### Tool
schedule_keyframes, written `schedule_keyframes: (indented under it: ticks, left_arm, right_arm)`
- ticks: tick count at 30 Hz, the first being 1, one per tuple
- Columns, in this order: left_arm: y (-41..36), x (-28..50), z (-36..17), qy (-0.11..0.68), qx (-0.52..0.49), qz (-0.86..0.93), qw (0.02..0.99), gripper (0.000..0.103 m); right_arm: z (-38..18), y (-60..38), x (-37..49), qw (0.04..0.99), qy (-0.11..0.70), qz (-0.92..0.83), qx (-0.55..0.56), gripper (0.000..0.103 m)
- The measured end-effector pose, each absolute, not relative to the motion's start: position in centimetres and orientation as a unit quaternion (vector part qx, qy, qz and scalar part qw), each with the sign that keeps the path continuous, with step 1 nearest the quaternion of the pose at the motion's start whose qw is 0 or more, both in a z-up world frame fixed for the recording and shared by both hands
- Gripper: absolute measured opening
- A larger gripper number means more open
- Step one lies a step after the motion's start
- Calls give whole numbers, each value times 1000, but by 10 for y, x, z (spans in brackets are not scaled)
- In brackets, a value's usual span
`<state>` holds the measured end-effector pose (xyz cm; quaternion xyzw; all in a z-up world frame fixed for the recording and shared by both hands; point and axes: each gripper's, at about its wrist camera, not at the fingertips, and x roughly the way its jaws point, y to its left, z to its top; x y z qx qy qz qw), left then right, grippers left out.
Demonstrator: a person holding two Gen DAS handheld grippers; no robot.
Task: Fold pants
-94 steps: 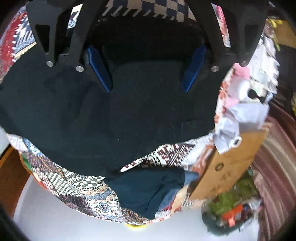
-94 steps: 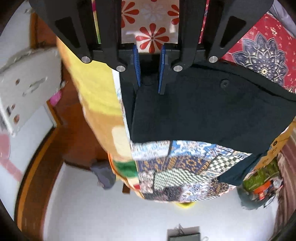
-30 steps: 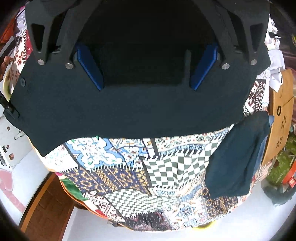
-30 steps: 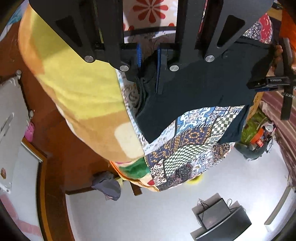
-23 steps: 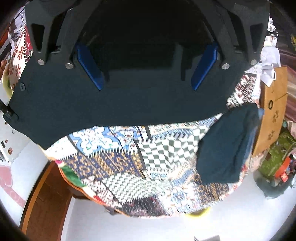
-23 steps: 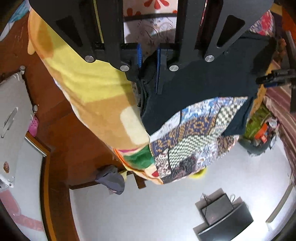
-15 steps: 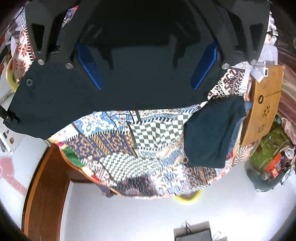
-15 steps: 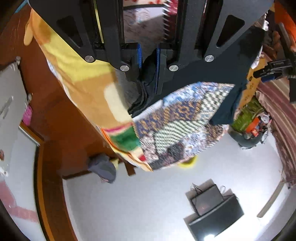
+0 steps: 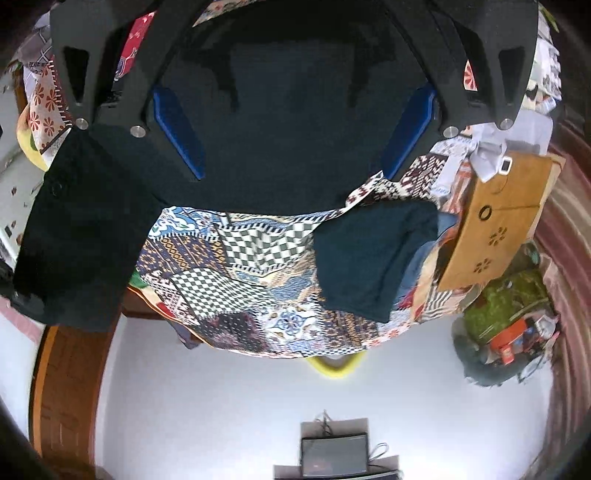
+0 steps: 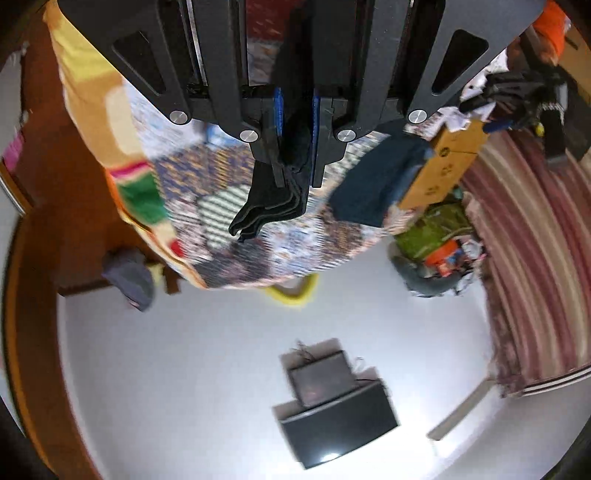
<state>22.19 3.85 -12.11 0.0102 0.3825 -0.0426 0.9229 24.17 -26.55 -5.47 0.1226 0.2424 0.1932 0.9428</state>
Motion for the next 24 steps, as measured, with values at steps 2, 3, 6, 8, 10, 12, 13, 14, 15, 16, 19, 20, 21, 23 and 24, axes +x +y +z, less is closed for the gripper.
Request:
schedule_keyframes:
  ticks: [2, 3, 6, 8, 10, 12, 13, 14, 15, 16, 19, 20, 21, 23, 24]
  left_arm:
    - [48, 218, -122, 385, -1, -39, 922, 97]
    - [55, 215, -123, 386, -9, -35, 922, 97]
    - [71, 208, -123, 387, -24, -26, 921, 97]
    - [81, 202, -124, 388, -30, -18, 921, 97]
    - [88, 199, -125, 388, -35, -10, 921, 97]
    - [96, 194, -126, 389, -41, -3, 920, 97]
    - [100, 193, -128, 390, -44, 1, 920, 97]
    - [103, 192, -129, 391, -47, 2, 919, 97]
    - [106, 190, -130, 392, -50, 4, 919, 97]
    - [109, 189, -132, 395, -53, 7, 917, 97]
    - [117, 188, -137, 401, -58, 13, 914, 97]
    - [118, 187, -138, 402, -59, 14, 913, 97]
    - [120, 187, -139, 404, -62, 16, 913, 97]
    - [122, 187, -141, 406, -66, 18, 911, 97]
    - [122, 188, -142, 407, -68, 18, 911, 97]
  right_arm:
    - [-50, -243, 251, 938, 244, 214, 117, 10]
    - [-49, -233, 255, 936, 246, 225, 116, 10]
    - [-50, -199, 265, 925, 256, 259, 109, 10]
    - [-55, -176, 270, 916, 267, 281, 103, 10]
    - [-63, -154, 272, 907, 281, 300, 95, 10]
    - [-73, -136, 270, 898, 294, 317, 83, 10]
    - [-80, -125, 268, 892, 302, 327, 76, 10]
    - [-87, -118, 265, 887, 310, 335, 69, 10]
    - [-94, -111, 261, 882, 318, 342, 60, 10]
    - [-103, -103, 258, 876, 328, 349, 51, 10]
    - [-130, -86, 247, 856, 363, 368, 27, 10]
    - [-136, -83, 244, 851, 371, 372, 22, 10]
    - [-144, -81, 241, 844, 381, 376, 15, 10]
    - [-159, -75, 234, 832, 401, 384, 3, 10]
    - [-165, -72, 231, 827, 409, 387, -1, 10]
